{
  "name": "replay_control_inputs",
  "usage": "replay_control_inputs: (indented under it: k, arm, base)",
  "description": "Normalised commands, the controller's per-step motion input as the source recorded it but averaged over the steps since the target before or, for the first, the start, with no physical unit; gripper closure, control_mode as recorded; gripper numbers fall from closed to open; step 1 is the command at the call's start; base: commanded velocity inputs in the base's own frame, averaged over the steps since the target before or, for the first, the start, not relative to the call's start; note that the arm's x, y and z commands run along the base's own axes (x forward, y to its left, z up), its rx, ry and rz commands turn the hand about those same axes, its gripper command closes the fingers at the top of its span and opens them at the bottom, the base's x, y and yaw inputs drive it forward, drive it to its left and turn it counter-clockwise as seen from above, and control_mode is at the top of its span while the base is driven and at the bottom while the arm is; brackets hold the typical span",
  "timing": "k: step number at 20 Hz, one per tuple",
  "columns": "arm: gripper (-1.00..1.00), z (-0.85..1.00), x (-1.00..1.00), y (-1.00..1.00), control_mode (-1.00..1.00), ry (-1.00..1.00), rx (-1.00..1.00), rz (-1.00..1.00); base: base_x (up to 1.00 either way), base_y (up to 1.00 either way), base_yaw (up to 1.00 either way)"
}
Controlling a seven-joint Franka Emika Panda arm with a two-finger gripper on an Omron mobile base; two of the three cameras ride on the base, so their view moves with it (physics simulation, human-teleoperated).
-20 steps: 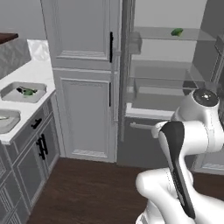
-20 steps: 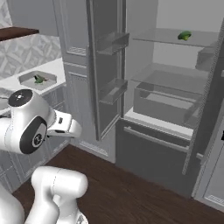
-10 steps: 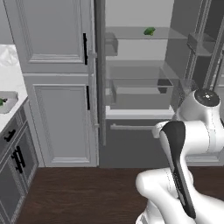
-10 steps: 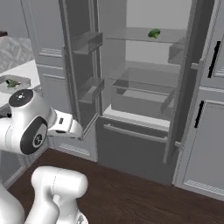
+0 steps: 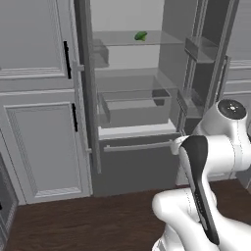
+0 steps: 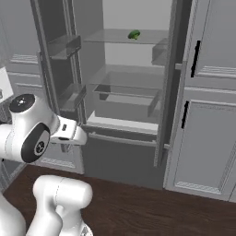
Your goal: Place one broccoli and one fish in each tupperware on the nearby counter, to pack two identical lunches.
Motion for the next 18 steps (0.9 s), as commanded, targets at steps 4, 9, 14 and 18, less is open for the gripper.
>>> replay_control_inputs:
  k: [4, 9, 14, 18]
  arm:
    - [-1.00, 0.00, 0.00, 0.00, 1.00, 0.00, 0.00, 0.00]
    - [-1.00, 0.00, 0.00, 0.00, 1.00, 0.00, 0.00, 0.00]
    - [-1.00, 0.00, 0.00, 0.00, 1.00, 0.00, 0.00, 0.00]
    - [-1.00, 0.00, 0.00, 0.00, 1.00, 0.00, 0.00, 0.00]
  base:
    - [0.71, 0.00, -0.18]
    - [0.91, -0.11, -0.08]
    - [0.88, -0.22, -0.02]
    - [0.63, -0.30, 0.00]
